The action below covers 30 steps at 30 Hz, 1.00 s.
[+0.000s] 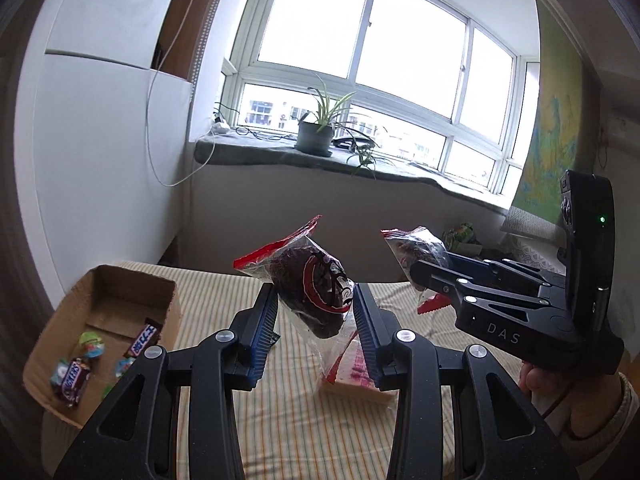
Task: Organize snacks
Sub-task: 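Carry both bags over the cardboard box and open both grippers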
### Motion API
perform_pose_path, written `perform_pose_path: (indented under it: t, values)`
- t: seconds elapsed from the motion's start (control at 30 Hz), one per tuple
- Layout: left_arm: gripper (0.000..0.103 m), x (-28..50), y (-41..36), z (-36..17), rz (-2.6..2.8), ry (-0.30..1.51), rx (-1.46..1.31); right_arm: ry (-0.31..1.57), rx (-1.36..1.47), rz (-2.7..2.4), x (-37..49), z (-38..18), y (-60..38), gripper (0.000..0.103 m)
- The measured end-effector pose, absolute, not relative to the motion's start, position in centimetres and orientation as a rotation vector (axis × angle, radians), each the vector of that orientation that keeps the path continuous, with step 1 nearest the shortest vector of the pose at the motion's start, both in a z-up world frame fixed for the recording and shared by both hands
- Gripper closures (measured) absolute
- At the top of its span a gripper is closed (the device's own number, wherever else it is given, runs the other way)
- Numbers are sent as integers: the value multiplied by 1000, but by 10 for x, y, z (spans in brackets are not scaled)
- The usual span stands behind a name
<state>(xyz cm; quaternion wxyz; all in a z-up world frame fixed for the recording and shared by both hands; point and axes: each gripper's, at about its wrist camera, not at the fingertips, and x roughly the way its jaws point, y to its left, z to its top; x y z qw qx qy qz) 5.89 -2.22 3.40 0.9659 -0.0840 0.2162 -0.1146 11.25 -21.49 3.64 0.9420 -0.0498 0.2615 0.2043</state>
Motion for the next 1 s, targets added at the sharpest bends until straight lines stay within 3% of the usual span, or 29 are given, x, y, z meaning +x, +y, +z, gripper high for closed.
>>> perform_pose_path:
  t: [1.0]
  values:
    - [66,12,173,8,132,431,-325,566,-244,835,105,12,30,62]
